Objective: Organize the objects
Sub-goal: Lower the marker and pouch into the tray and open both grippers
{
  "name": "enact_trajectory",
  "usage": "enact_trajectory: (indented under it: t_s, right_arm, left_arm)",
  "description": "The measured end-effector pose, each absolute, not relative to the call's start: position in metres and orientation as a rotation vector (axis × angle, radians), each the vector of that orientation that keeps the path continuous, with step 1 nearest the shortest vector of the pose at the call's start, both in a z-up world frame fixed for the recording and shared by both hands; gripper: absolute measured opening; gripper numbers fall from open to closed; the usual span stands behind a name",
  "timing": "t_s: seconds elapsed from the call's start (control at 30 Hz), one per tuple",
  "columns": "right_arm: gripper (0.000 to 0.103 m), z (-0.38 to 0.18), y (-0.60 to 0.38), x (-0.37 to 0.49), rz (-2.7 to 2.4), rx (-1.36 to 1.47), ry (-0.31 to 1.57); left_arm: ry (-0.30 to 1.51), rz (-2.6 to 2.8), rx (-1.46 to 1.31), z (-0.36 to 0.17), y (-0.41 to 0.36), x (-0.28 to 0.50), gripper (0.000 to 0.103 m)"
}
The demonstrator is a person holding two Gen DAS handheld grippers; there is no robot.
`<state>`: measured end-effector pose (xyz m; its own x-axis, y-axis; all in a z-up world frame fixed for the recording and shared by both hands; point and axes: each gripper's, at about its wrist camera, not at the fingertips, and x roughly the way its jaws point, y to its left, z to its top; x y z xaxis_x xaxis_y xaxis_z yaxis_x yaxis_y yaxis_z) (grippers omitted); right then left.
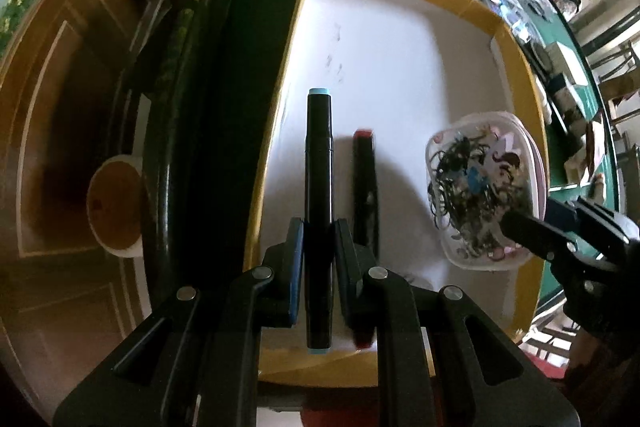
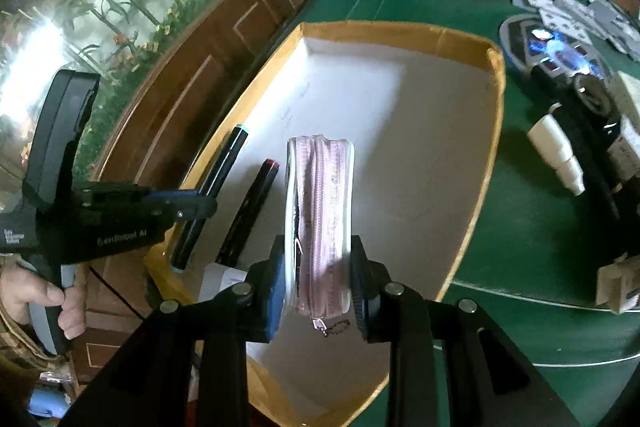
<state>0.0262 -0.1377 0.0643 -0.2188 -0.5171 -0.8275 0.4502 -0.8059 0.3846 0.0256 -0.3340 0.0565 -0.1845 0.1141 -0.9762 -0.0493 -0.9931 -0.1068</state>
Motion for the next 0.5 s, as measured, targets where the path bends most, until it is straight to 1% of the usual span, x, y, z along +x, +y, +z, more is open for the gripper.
enact_trajectory:
  t_s: [0.07,0.17,0.37,0.5]
  right_arm:
    - [0.028,0.063,-0.142,0.028,-2.039,1.434,-0.078]
    - [0.028,0.056,-0.147,0.03,-1.961,1.452,-0.133]
    - [0.028,0.035,-0.139,0.026,-1.804,1.542,-0.349]
    - [0.029,0.032,-0.133,0.026,-1.789,1.536,-0.371]
  left_arm:
    - [-0.084,2.328,-1.947,0.054,-0.337,0.029,0.014]
    - [-0.101,2.317,-1.964,0.051,-0.339,0.035,0.014]
    - [-0.106,2.306,-1.991,0.044,-0.338,0.04,0.014]
    - [-0.098,2.305,-2.002,0.043,-0.338,0.04,0.014]
